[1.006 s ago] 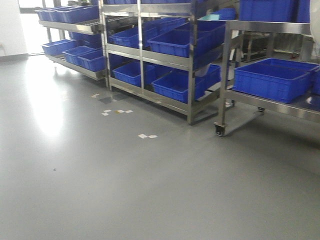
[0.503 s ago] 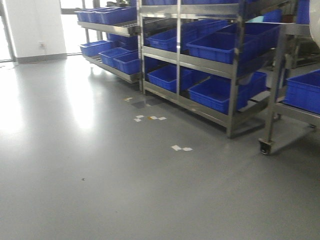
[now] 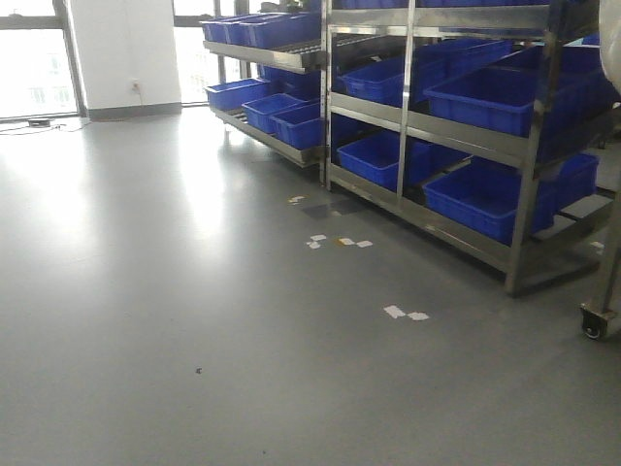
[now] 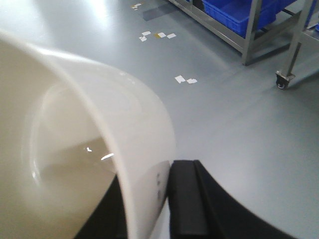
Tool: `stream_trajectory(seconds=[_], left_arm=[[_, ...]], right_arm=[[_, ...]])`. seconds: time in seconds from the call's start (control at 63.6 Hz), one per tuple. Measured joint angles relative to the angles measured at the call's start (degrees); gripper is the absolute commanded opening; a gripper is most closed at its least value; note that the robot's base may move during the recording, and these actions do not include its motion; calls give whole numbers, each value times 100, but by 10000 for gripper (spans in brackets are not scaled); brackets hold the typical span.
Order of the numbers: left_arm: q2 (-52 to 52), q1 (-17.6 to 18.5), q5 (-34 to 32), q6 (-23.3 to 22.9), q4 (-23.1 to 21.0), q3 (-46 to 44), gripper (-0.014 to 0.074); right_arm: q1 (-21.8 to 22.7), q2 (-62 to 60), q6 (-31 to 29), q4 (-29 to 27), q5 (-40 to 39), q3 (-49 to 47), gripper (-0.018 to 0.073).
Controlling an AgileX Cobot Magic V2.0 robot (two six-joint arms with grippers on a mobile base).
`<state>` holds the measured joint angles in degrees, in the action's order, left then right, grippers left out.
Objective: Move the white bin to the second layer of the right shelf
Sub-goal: 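Turn the base toward the shelves of blue crates holding the bin, then drive the base past the shelves toward the windows holding the bin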
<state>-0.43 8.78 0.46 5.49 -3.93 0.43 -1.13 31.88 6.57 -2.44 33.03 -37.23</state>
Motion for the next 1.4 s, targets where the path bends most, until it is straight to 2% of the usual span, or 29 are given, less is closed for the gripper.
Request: stream_trajectory(seconds=[1.399], left_arm=[[0, 0, 0, 0, 0, 0, 85]], right_arm=[[0, 0, 0, 0, 0, 0, 56]])
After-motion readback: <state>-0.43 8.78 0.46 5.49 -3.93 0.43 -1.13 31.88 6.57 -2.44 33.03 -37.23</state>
